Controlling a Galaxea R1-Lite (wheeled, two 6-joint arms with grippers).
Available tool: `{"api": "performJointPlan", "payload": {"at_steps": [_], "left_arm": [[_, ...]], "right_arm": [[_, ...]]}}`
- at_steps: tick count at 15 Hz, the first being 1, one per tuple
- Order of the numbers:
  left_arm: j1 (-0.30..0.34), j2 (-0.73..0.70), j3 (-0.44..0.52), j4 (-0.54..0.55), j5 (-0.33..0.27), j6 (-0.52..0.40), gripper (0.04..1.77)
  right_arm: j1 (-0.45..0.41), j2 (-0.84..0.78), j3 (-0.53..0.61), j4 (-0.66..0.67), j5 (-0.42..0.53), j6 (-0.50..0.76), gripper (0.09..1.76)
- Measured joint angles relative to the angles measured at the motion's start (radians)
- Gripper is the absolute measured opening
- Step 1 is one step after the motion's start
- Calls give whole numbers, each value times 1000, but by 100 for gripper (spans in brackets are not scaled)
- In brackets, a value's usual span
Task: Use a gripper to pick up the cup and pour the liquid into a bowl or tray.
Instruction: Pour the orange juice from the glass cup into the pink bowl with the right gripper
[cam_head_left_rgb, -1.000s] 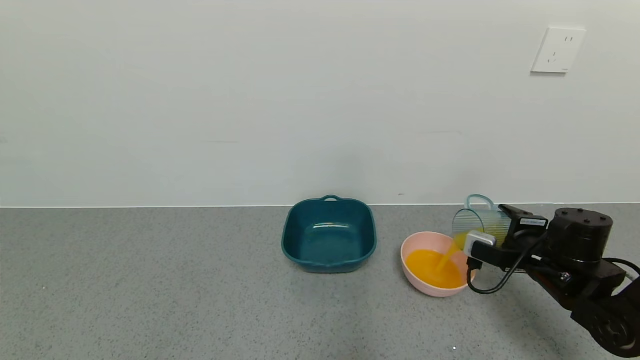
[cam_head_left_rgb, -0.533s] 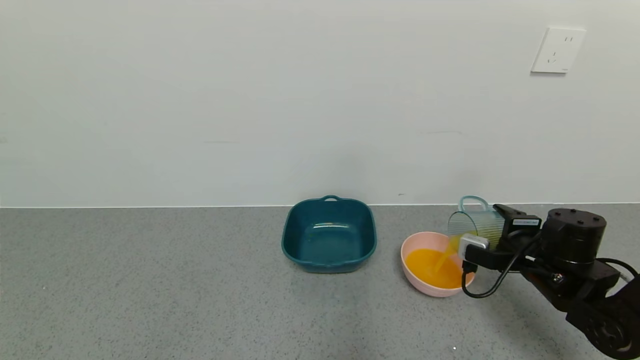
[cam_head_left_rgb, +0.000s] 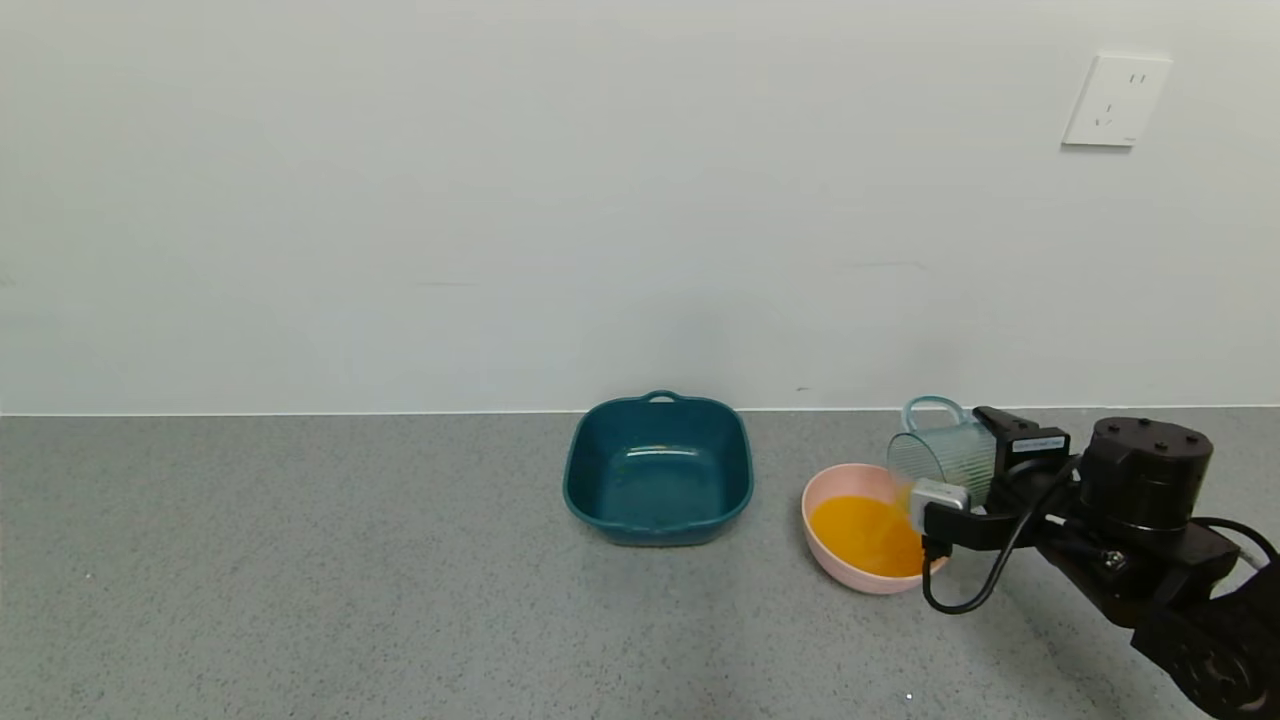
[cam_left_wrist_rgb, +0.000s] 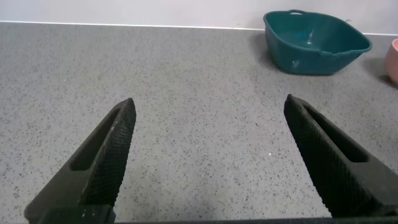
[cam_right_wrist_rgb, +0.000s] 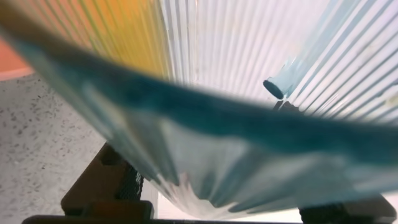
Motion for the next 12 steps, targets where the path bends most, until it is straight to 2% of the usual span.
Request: {"api": "performJointPlan", "payload": {"at_steps": [12], "left_arm": [[0,0,0,0,0,0,172]], "right_arm": [[15,-18,7,4,-1,-144,133]]}}
